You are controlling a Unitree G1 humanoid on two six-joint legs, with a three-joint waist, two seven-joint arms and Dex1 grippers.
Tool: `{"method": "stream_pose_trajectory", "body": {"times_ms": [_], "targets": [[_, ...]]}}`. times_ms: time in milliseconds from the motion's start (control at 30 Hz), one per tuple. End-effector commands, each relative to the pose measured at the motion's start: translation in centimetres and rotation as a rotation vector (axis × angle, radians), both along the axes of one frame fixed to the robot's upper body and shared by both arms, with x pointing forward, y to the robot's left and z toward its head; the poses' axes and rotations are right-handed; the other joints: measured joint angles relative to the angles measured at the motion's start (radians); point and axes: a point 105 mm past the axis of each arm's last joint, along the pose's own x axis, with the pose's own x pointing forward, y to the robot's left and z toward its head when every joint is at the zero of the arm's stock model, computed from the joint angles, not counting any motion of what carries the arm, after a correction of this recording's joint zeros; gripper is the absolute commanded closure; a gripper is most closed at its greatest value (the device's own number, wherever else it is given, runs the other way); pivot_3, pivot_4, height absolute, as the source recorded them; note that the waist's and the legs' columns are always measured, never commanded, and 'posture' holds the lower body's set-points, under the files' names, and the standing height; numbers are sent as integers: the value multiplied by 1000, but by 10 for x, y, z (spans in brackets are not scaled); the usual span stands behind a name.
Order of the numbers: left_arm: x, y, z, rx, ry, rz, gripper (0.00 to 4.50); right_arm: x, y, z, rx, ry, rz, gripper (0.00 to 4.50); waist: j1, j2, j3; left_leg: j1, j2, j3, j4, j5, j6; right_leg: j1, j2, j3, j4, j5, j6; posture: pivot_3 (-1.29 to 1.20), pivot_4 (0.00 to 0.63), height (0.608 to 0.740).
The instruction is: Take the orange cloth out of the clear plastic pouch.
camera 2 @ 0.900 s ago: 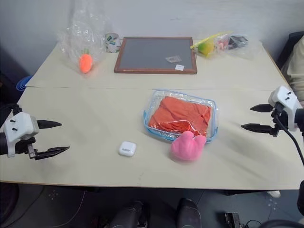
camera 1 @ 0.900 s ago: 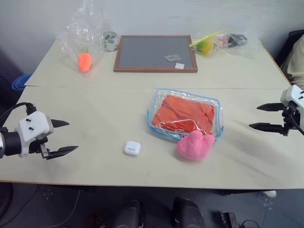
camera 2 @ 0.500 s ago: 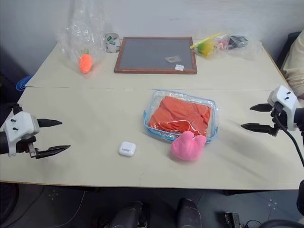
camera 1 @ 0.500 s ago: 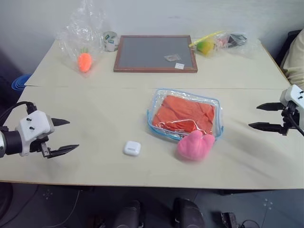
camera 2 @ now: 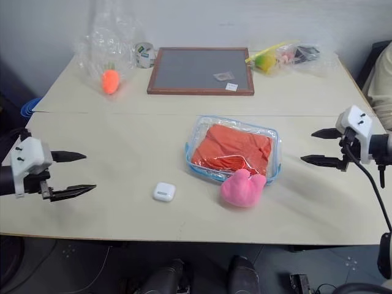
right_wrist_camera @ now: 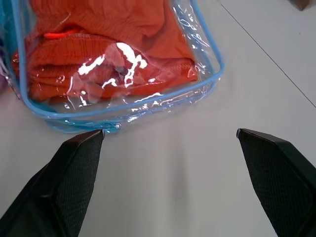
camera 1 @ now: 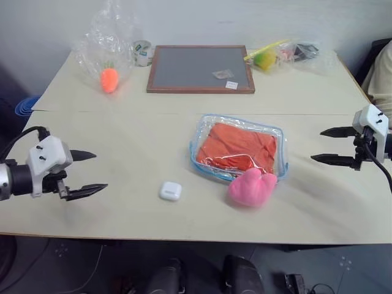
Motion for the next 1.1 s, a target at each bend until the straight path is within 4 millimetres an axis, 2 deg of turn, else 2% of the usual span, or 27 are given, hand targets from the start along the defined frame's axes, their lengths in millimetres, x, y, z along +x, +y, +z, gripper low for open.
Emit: {"method": "stream_pose_trajectory", "body": {"times_ms": [33,167,267,400,467,633,833,933,1100], "targets": [[-9,-33,11,1,-1,-158,5,-12,25,32,36,-41,122,0,-2,0,0,0,0,0,0,0,0,0,0,0,0,0,0,0,150,740],[-21,-65,4,23,37,-323,5,-34,65,43,37,-15,299,0,-4,0,0,1,2,1,0,-1,-2,0,4,1,-1,0,0,0,150,740],[-25,-87,-10,75,40,-426,5,-50,95,47,21,-28,422,0,-2,0,0,1,3,2,0,-2,-2,-1,4,2,0,0,-1,0,150,740],[-10,-91,-43,216,13,-471,5,-61,131,52,14,-100,547,0,0,-1,0,1,3,3,1,-2,-2,-1,4,3,0,1,-1,0,150,740],[-3,-93,-52,231,9,-487,5,-69,143,55,33,-90,601,0,1,-1,0,1,3,3,1,-2,-2,-1,4,3,0,1,-2,0,150,740],[20,-105,-64,233,-21,-509,5,-82,159,55,49,-92,673,0,14,-2,0,0,3,3,3,-2,-1,-1,4,3,0,1,-2,0,150,740],[32,-122,-75,200,3,-562,5,-78,158,49,53,-110,639,0,22,-4,0,-1,2,4,5,-3,0,-1,4,3,0,1,-2,0,150,740],[31,-121,-82,211,35,-583,566,-75,157,47,53,-119,622,0,22,-5,0,-1,2,4,5,-3,1,-1,4,3,0,1,-2,0,150,740],[26,-114,-93,223,110,-592,2077,-76,156,47,58,-138,612,0,20,-5,0,-1,3,4,5,-3,0,-1,5,3,0,1,-2,0,150,740]]}}
